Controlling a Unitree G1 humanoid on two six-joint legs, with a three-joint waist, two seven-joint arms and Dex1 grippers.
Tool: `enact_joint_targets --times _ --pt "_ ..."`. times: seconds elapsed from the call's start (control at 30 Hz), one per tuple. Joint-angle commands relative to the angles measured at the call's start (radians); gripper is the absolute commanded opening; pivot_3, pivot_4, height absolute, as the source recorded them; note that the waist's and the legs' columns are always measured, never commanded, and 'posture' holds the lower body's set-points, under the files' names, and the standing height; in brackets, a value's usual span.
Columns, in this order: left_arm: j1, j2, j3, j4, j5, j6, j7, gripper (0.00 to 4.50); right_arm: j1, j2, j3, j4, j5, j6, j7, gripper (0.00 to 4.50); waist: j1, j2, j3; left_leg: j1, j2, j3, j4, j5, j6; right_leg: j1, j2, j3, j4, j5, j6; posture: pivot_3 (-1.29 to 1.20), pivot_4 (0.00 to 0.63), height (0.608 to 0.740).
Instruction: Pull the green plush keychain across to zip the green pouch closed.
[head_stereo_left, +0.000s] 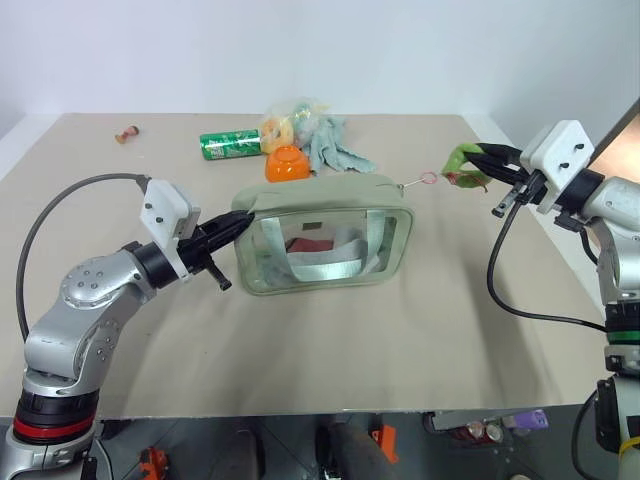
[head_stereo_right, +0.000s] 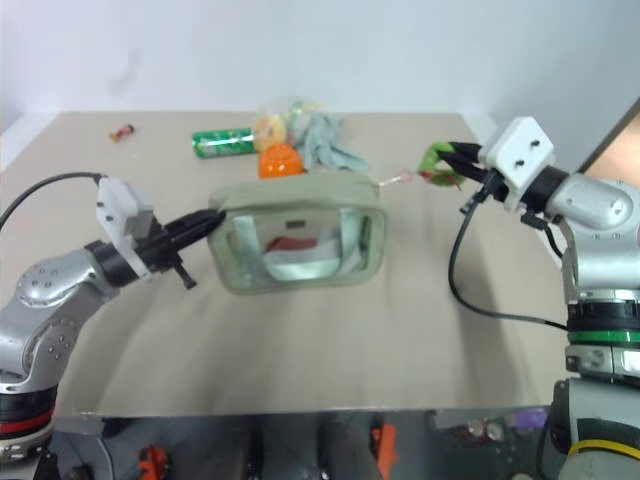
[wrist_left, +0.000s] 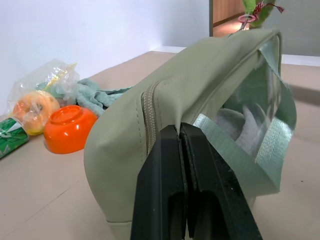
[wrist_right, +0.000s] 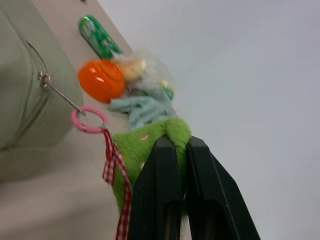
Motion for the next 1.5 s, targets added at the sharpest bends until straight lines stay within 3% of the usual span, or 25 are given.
enact_joint_targets --times 0.03,0.23,0.53,0.73,0.9,0.97,1.0,1.03,1.33,1.4,1.5 --pt "0.001 0.013 0.036 -0.022 0.01 -0.017 0.015 0.0 0.104 -0.018 -0.088 -0.134 -0.023 0.07 -0.107 0.03 0.0 0.0 0.0 0.0 0.0 0.0 0.0 0.0 0.0 0.0 0.0 0.0 0.0 0.0 0.0 0.0 0.15 0.74" --pt "0.006 0.015 0.026 -0.025 0.014 -0.014 0.013 0.0 0.278 0.078 -0.043 -0.291 -0.102 0.178 -0.253 0.03 -0.003 0.0 0.0 0.002 0.001 0.0 0.0 0.0 -0.001 0.001 0.0 0.001 0.001 0.0 0.001 0.0 0.15 0.74" --pt "0.008 0.017 0.02 -0.03 0.018 -0.011 0.013 0.0 0.473 0.164 0.007 -0.396 -0.189 0.242 -0.336 0.03 -0.002 0.0 0.0 0.002 0.001 0.0 0.0 0.001 -0.002 0.001 0.001 0.001 0.001 0.001 0.0 0.0 0.15 0.74" --pt "0.001 0.012 0.016 -0.026 0.023 -0.01 0.014 0.0 0.523 0.185 0.05 -0.377 -0.217 0.179 -0.329 0.03 -0.003 0.0 0.0 0.004 0.0 0.0 0.0 0.001 -0.001 0.002 0.002 0.001 0.001 0.001 0.001 0.0 0.15 0.74" --pt "-0.002 0.009 0.009 -0.027 -0.011 0.037 0.013 0.0 0.476 0.226 0.077 -0.345 -0.196 0.142 -0.321 0.03 -0.003 0.0 0.0 0.004 0.0 0.0 0.0 0.001 -0.001 0.002 0.003 0.0 0.001 0.001 0.0 0.0 0.15 0.74" --pt "0.0 -0.003 0.027 -0.024 -0.048 0.06 0.024 0.0 0.421 0.254 0.063 -0.347 -0.124 0.16 -0.29 0.69 -0.005 0.0 0.0 0.004 0.0 0.0 0.0 0.001 -0.001 0.002 0.003 0.001 0.001 0.001 0.0 0.0 0.15 0.74" --pt "-0.002 -0.006 0.032 -0.022 -0.054 0.058 0.026 0.57 0.4 0.262 0.054 -0.346 -0.094 0.17 -0.274 0.97 -0.005 0.0 0.0 0.005 0.001 0.0 0.0 0.001 -0.001 0.002 0.004 0.001 0.001 0.001 0.0 0.0 0.15 0.74" --pt "-0.006 -0.007 0.038 -0.021 -0.059 0.06 0.029 0.72 0.38 0.268 0.039 -0.35 -0.052 0.195 -0.255 1.24 -0.005 0.0 0.0 0.005 0.0 0.0 0.0 0.001 -0.001 0.002 0.004 0.001 0.001 0.002 -0.001 0.0 0.15 0.74" --pt "-0.006 0.033 0.16 -0.026 -0.175 0.118 0.029 3.84 0.37 0.156 -0.085 -0.402 0.21 0.347 -0.037 4.4 0.0 0.0 0.0 0.002 0.0 -0.001 0.001 0.0 0.0 0.002 0.003 0.0 0.0 0.001 0.001 0.0 0.15 0.74" --pt "0.007 0.043 0.204 -0.023 -0.19 0.126 0.046 4.47 0.416 0.111 -0.113 -0.407 0.242 0.348 0.034 4.5 0.0 0.0 0.0 0.002 0.0 -0.001 0.001 0.0 0.0 0.002 0.002 0.0 0.0 0.0 0.001 0.0 0.15 0.74" --pt "0.075 0.058 0.257 -0.036 -0.194 0.139 0.064 4.47 0.501 0.064 -0.17 -0.414 0.3 0.384 0.102 4.5 0.0 0.0 0.0 0.003 0.0 -0.001 0.001 0.0 0.0 0.003 0.001 0.0 0.0 0.0 0.001 0.0 0.15 0.74"
